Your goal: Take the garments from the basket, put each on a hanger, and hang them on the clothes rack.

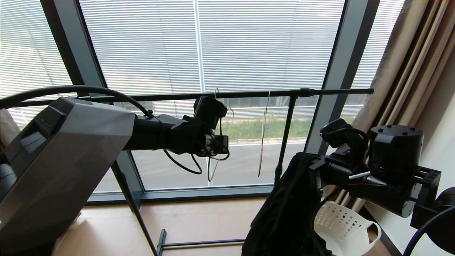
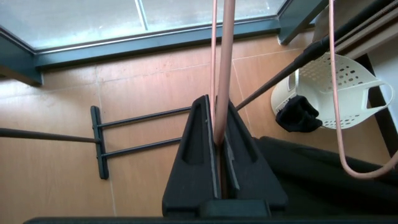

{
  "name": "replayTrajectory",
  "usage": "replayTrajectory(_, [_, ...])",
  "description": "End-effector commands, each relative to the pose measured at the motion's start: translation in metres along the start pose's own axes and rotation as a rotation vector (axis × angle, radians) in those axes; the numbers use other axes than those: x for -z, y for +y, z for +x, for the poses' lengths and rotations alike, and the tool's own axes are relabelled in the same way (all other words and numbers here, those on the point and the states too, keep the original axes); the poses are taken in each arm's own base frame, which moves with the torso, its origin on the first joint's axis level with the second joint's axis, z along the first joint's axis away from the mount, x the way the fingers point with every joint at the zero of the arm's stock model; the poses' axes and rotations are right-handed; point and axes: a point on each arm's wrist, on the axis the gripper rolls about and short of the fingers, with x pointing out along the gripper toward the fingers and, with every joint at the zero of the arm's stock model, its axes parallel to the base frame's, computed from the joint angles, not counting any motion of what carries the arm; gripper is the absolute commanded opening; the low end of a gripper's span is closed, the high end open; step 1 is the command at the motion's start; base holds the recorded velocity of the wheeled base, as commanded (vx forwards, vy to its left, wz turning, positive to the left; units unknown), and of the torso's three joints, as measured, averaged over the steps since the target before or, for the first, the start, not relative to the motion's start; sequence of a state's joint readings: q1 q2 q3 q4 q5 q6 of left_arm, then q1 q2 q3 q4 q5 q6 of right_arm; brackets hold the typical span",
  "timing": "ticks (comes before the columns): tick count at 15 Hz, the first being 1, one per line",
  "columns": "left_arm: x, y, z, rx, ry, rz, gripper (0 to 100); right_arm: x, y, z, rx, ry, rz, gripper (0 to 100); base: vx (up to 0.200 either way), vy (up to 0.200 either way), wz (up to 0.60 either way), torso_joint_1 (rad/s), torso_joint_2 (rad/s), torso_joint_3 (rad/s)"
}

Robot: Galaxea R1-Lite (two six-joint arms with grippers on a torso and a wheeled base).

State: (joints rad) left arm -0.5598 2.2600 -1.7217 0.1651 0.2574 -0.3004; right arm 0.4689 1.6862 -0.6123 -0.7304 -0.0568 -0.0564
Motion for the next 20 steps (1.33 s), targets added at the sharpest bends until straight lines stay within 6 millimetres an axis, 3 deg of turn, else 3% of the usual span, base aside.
replayTrajectory(1, [-0.001,0.003,-0.017,0.008,-0.013,-0.002,0,0.001,0.000,0.000,-0.001,0.003,-0.001,0,0.000,0.000,0.00,0.000,0.00,0.000])
replayTrajectory(4, [0.007,0.005,-0.037,0.029,-0.039,0.002,0,0.003,0.000,0.000,-0.001,0.009,-0.003,0,0.000,0.000,0.00,0.000,0.00,0.000])
replayTrajectory(10, [0.014,0.009,-0.048,0.041,-0.061,0.010,0,0.003,0.000,0.000,-0.001,0.009,-0.003,0,0.000,0.000,0.00,0.000,0.00,0.000])
replayTrajectory(13, [0.022,0.016,-0.073,0.049,-0.065,0.011,0,0.003,0.001,-0.001,-0.001,0.009,-0.003,0,0.000,0.000,0.00,0.000,0.00,0.000])
replayTrajectory(16, [0.046,0.030,-0.095,0.073,-0.105,0.042,0,0.003,0.002,-0.004,0.001,0.006,-0.007,0,0.000,0.000,0.00,0.000,0.00,0.000])
replayTrajectory(20, [0.091,0.057,-0.144,0.204,-0.210,0.126,0,0.005,0.003,-0.017,0.017,0.004,-0.013,0,0.000,0.000,0.00,0.000,0.00,0.000])
